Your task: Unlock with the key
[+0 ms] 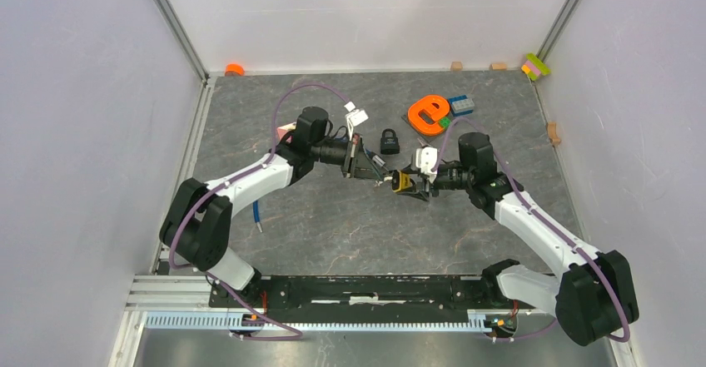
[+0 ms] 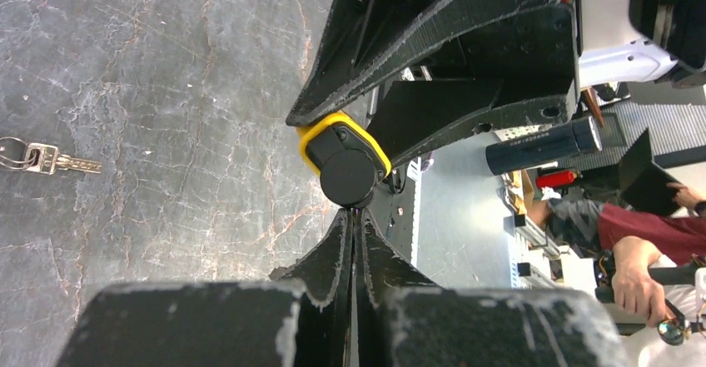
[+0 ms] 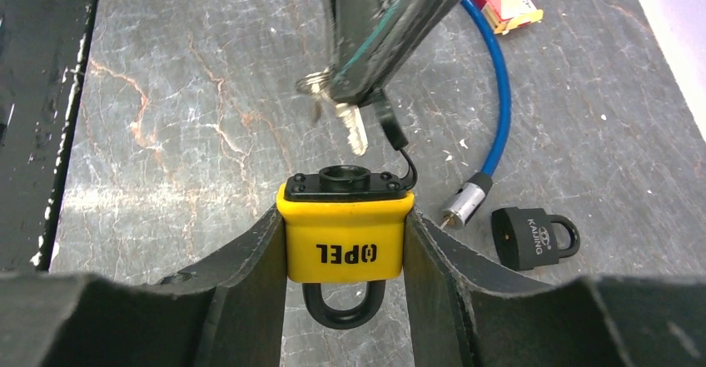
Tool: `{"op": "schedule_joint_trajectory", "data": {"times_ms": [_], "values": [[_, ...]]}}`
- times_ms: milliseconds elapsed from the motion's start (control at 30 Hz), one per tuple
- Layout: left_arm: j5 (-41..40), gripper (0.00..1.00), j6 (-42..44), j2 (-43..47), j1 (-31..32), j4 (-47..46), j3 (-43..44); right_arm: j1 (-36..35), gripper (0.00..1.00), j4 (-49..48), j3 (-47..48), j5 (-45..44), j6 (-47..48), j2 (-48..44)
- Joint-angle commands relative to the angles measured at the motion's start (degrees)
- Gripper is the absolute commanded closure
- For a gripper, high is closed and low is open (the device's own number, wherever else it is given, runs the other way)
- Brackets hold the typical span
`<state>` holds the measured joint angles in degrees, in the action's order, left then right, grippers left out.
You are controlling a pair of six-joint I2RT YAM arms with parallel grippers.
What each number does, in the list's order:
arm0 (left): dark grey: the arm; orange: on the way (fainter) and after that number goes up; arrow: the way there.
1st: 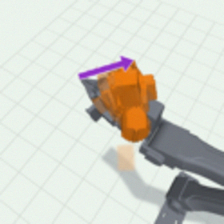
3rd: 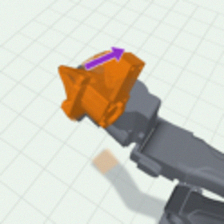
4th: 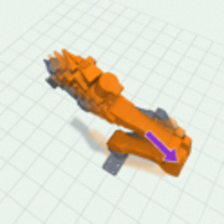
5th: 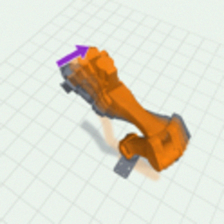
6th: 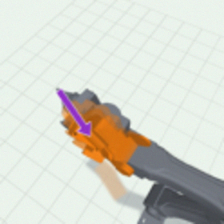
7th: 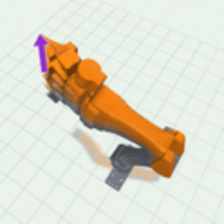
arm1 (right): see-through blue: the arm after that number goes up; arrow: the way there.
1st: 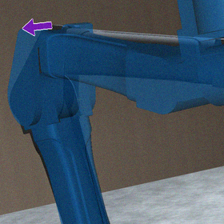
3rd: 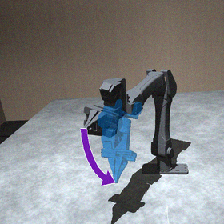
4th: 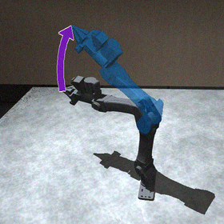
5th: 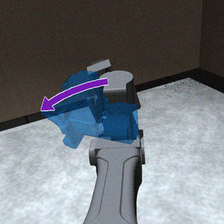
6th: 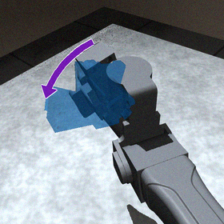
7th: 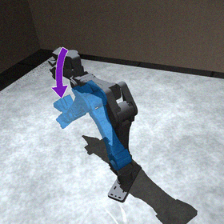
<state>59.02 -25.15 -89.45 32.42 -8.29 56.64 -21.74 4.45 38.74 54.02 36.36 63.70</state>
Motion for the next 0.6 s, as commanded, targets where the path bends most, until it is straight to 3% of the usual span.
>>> {"op": "schedule_joint_trajectory", "data": {"times_ms": [0, 367, 567], "values": [[0.45, 0.98, -3.53, -0.72, -0.5, -2.32, 2.17, -0.14, 1.0, 1.39, -0.22, 3.54, 5.72, -1.46], [-0.98, 0.98, -4.5, -1.06, -0.95, -1.7, 2.29, -0.13, 1.0, 9.53, -1.39, 6.72, 18.03, -1.91], [-2.01, 0.98, 1.65, -2.45, -0.77, 5.14, 3.22, -0.13, 1.0, 11.9, -2.74, 7.13, 24.21, -2.69]]}}
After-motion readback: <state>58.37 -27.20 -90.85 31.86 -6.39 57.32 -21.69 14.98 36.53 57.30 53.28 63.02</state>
